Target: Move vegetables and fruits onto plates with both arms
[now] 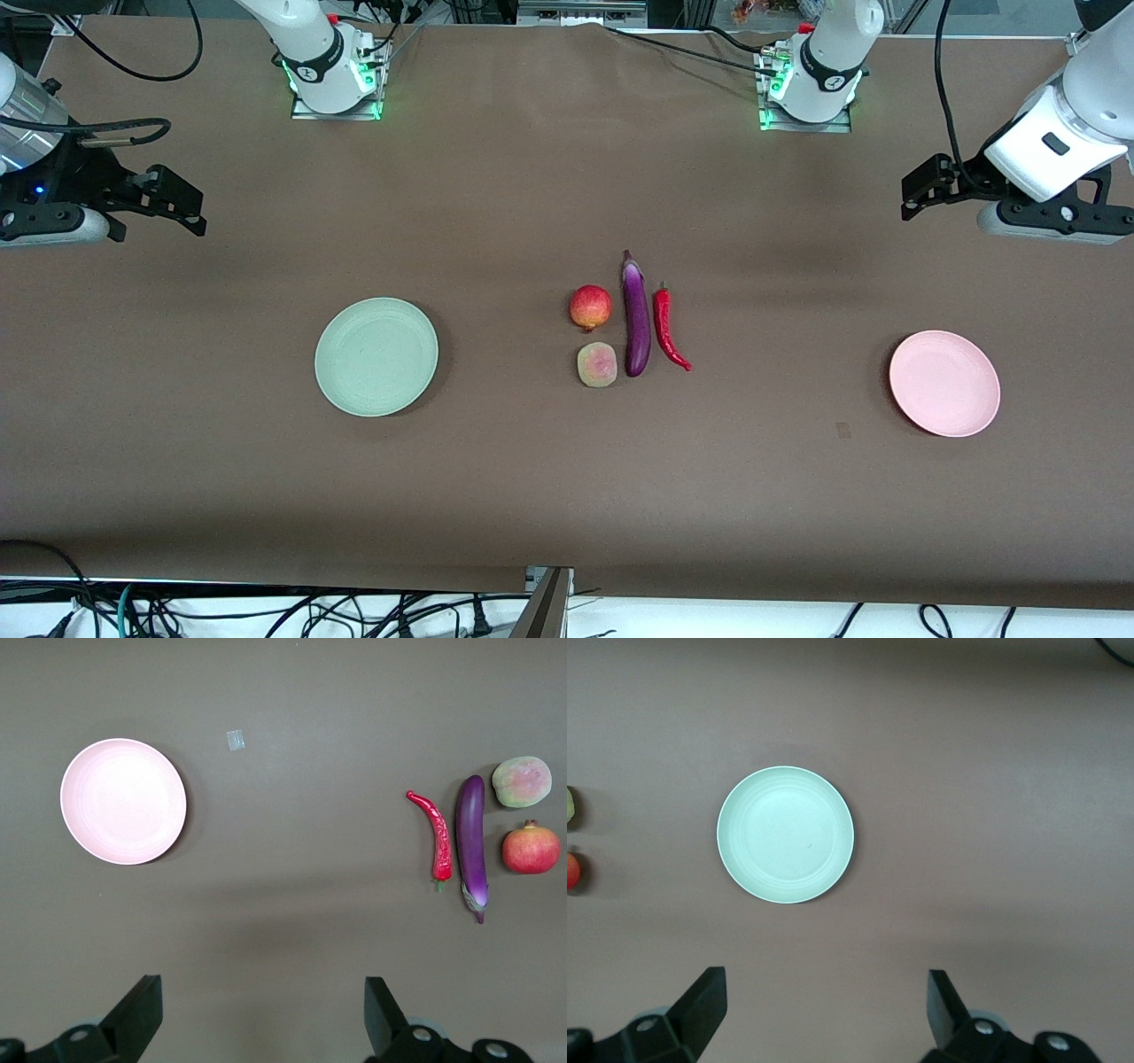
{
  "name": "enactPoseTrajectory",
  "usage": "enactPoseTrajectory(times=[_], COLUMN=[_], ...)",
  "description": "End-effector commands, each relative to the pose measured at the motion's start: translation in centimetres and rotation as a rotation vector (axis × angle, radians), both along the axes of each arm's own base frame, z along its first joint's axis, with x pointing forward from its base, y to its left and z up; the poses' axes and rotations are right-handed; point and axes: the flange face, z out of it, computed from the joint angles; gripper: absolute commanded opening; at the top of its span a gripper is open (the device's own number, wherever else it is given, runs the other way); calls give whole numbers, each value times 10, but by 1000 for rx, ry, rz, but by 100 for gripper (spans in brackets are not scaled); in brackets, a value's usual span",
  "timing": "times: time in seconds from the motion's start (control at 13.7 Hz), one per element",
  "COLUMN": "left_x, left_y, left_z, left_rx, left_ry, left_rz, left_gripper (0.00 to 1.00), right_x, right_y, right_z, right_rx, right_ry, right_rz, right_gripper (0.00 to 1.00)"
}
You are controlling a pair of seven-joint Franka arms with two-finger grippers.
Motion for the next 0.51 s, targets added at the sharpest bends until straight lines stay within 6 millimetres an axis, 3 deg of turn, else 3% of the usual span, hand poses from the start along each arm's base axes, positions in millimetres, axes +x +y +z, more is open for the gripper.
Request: enactPoseTrajectory(times=[0.0, 0.15, 0.44], left_x=[2, 2, 3], left_y=[-3, -2, -3], left_z=[8, 9, 8], left_rx=[11, 9, 10], left_ry=[-1, -4, -2], left_rz=[1, 3, 1], left_gripper=[100, 100, 100], right_x=[2, 3, 3], right_y=[-9, -18, -15], right_z=[-6, 1, 0], right_rx=[-36, -34, -29], right_ry=[9, -4, -4], right_rz=[4, -9, -10], right_gripper=[100, 100, 100])
